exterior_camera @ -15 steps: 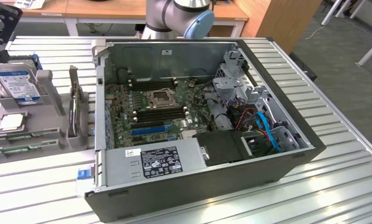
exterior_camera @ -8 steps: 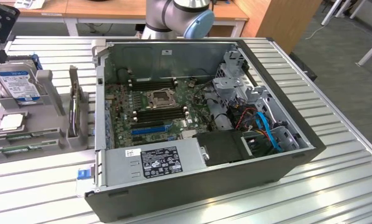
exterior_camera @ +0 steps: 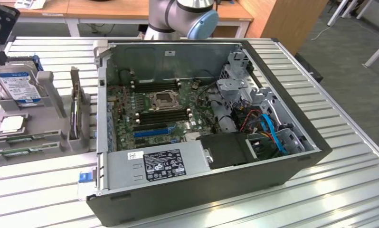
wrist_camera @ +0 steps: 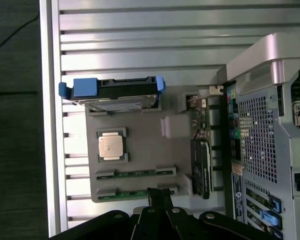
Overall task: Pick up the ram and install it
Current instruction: 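Reach for the ram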
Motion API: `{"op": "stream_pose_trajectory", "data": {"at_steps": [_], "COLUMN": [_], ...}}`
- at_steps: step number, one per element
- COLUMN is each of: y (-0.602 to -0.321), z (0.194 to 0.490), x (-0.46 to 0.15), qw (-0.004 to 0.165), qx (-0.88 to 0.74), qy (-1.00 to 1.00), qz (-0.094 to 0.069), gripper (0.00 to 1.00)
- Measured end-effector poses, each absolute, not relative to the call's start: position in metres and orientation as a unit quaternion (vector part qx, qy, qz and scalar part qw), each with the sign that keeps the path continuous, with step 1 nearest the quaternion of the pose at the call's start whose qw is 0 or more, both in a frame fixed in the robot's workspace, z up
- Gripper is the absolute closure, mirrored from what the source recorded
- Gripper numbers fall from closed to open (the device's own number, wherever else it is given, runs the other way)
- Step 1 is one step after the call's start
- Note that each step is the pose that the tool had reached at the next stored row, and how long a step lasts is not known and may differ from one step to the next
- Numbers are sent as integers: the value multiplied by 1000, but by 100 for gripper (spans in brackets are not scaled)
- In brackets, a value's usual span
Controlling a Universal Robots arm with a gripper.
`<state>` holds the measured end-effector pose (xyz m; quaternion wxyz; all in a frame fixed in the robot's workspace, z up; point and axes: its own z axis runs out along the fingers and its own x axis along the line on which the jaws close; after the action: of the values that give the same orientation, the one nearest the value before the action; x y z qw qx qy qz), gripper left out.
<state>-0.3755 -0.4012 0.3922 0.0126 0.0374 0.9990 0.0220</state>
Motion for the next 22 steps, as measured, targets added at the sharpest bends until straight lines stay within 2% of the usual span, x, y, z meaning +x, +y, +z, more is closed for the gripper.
{"op": "stream_pose_trajectory", "data": {"at_steps": [22], "y": [-412], "z": [392], "x": [-374], "qw": [13], "qx": [37], "qy": [999], "qz": [22], "gripper": [90]}}
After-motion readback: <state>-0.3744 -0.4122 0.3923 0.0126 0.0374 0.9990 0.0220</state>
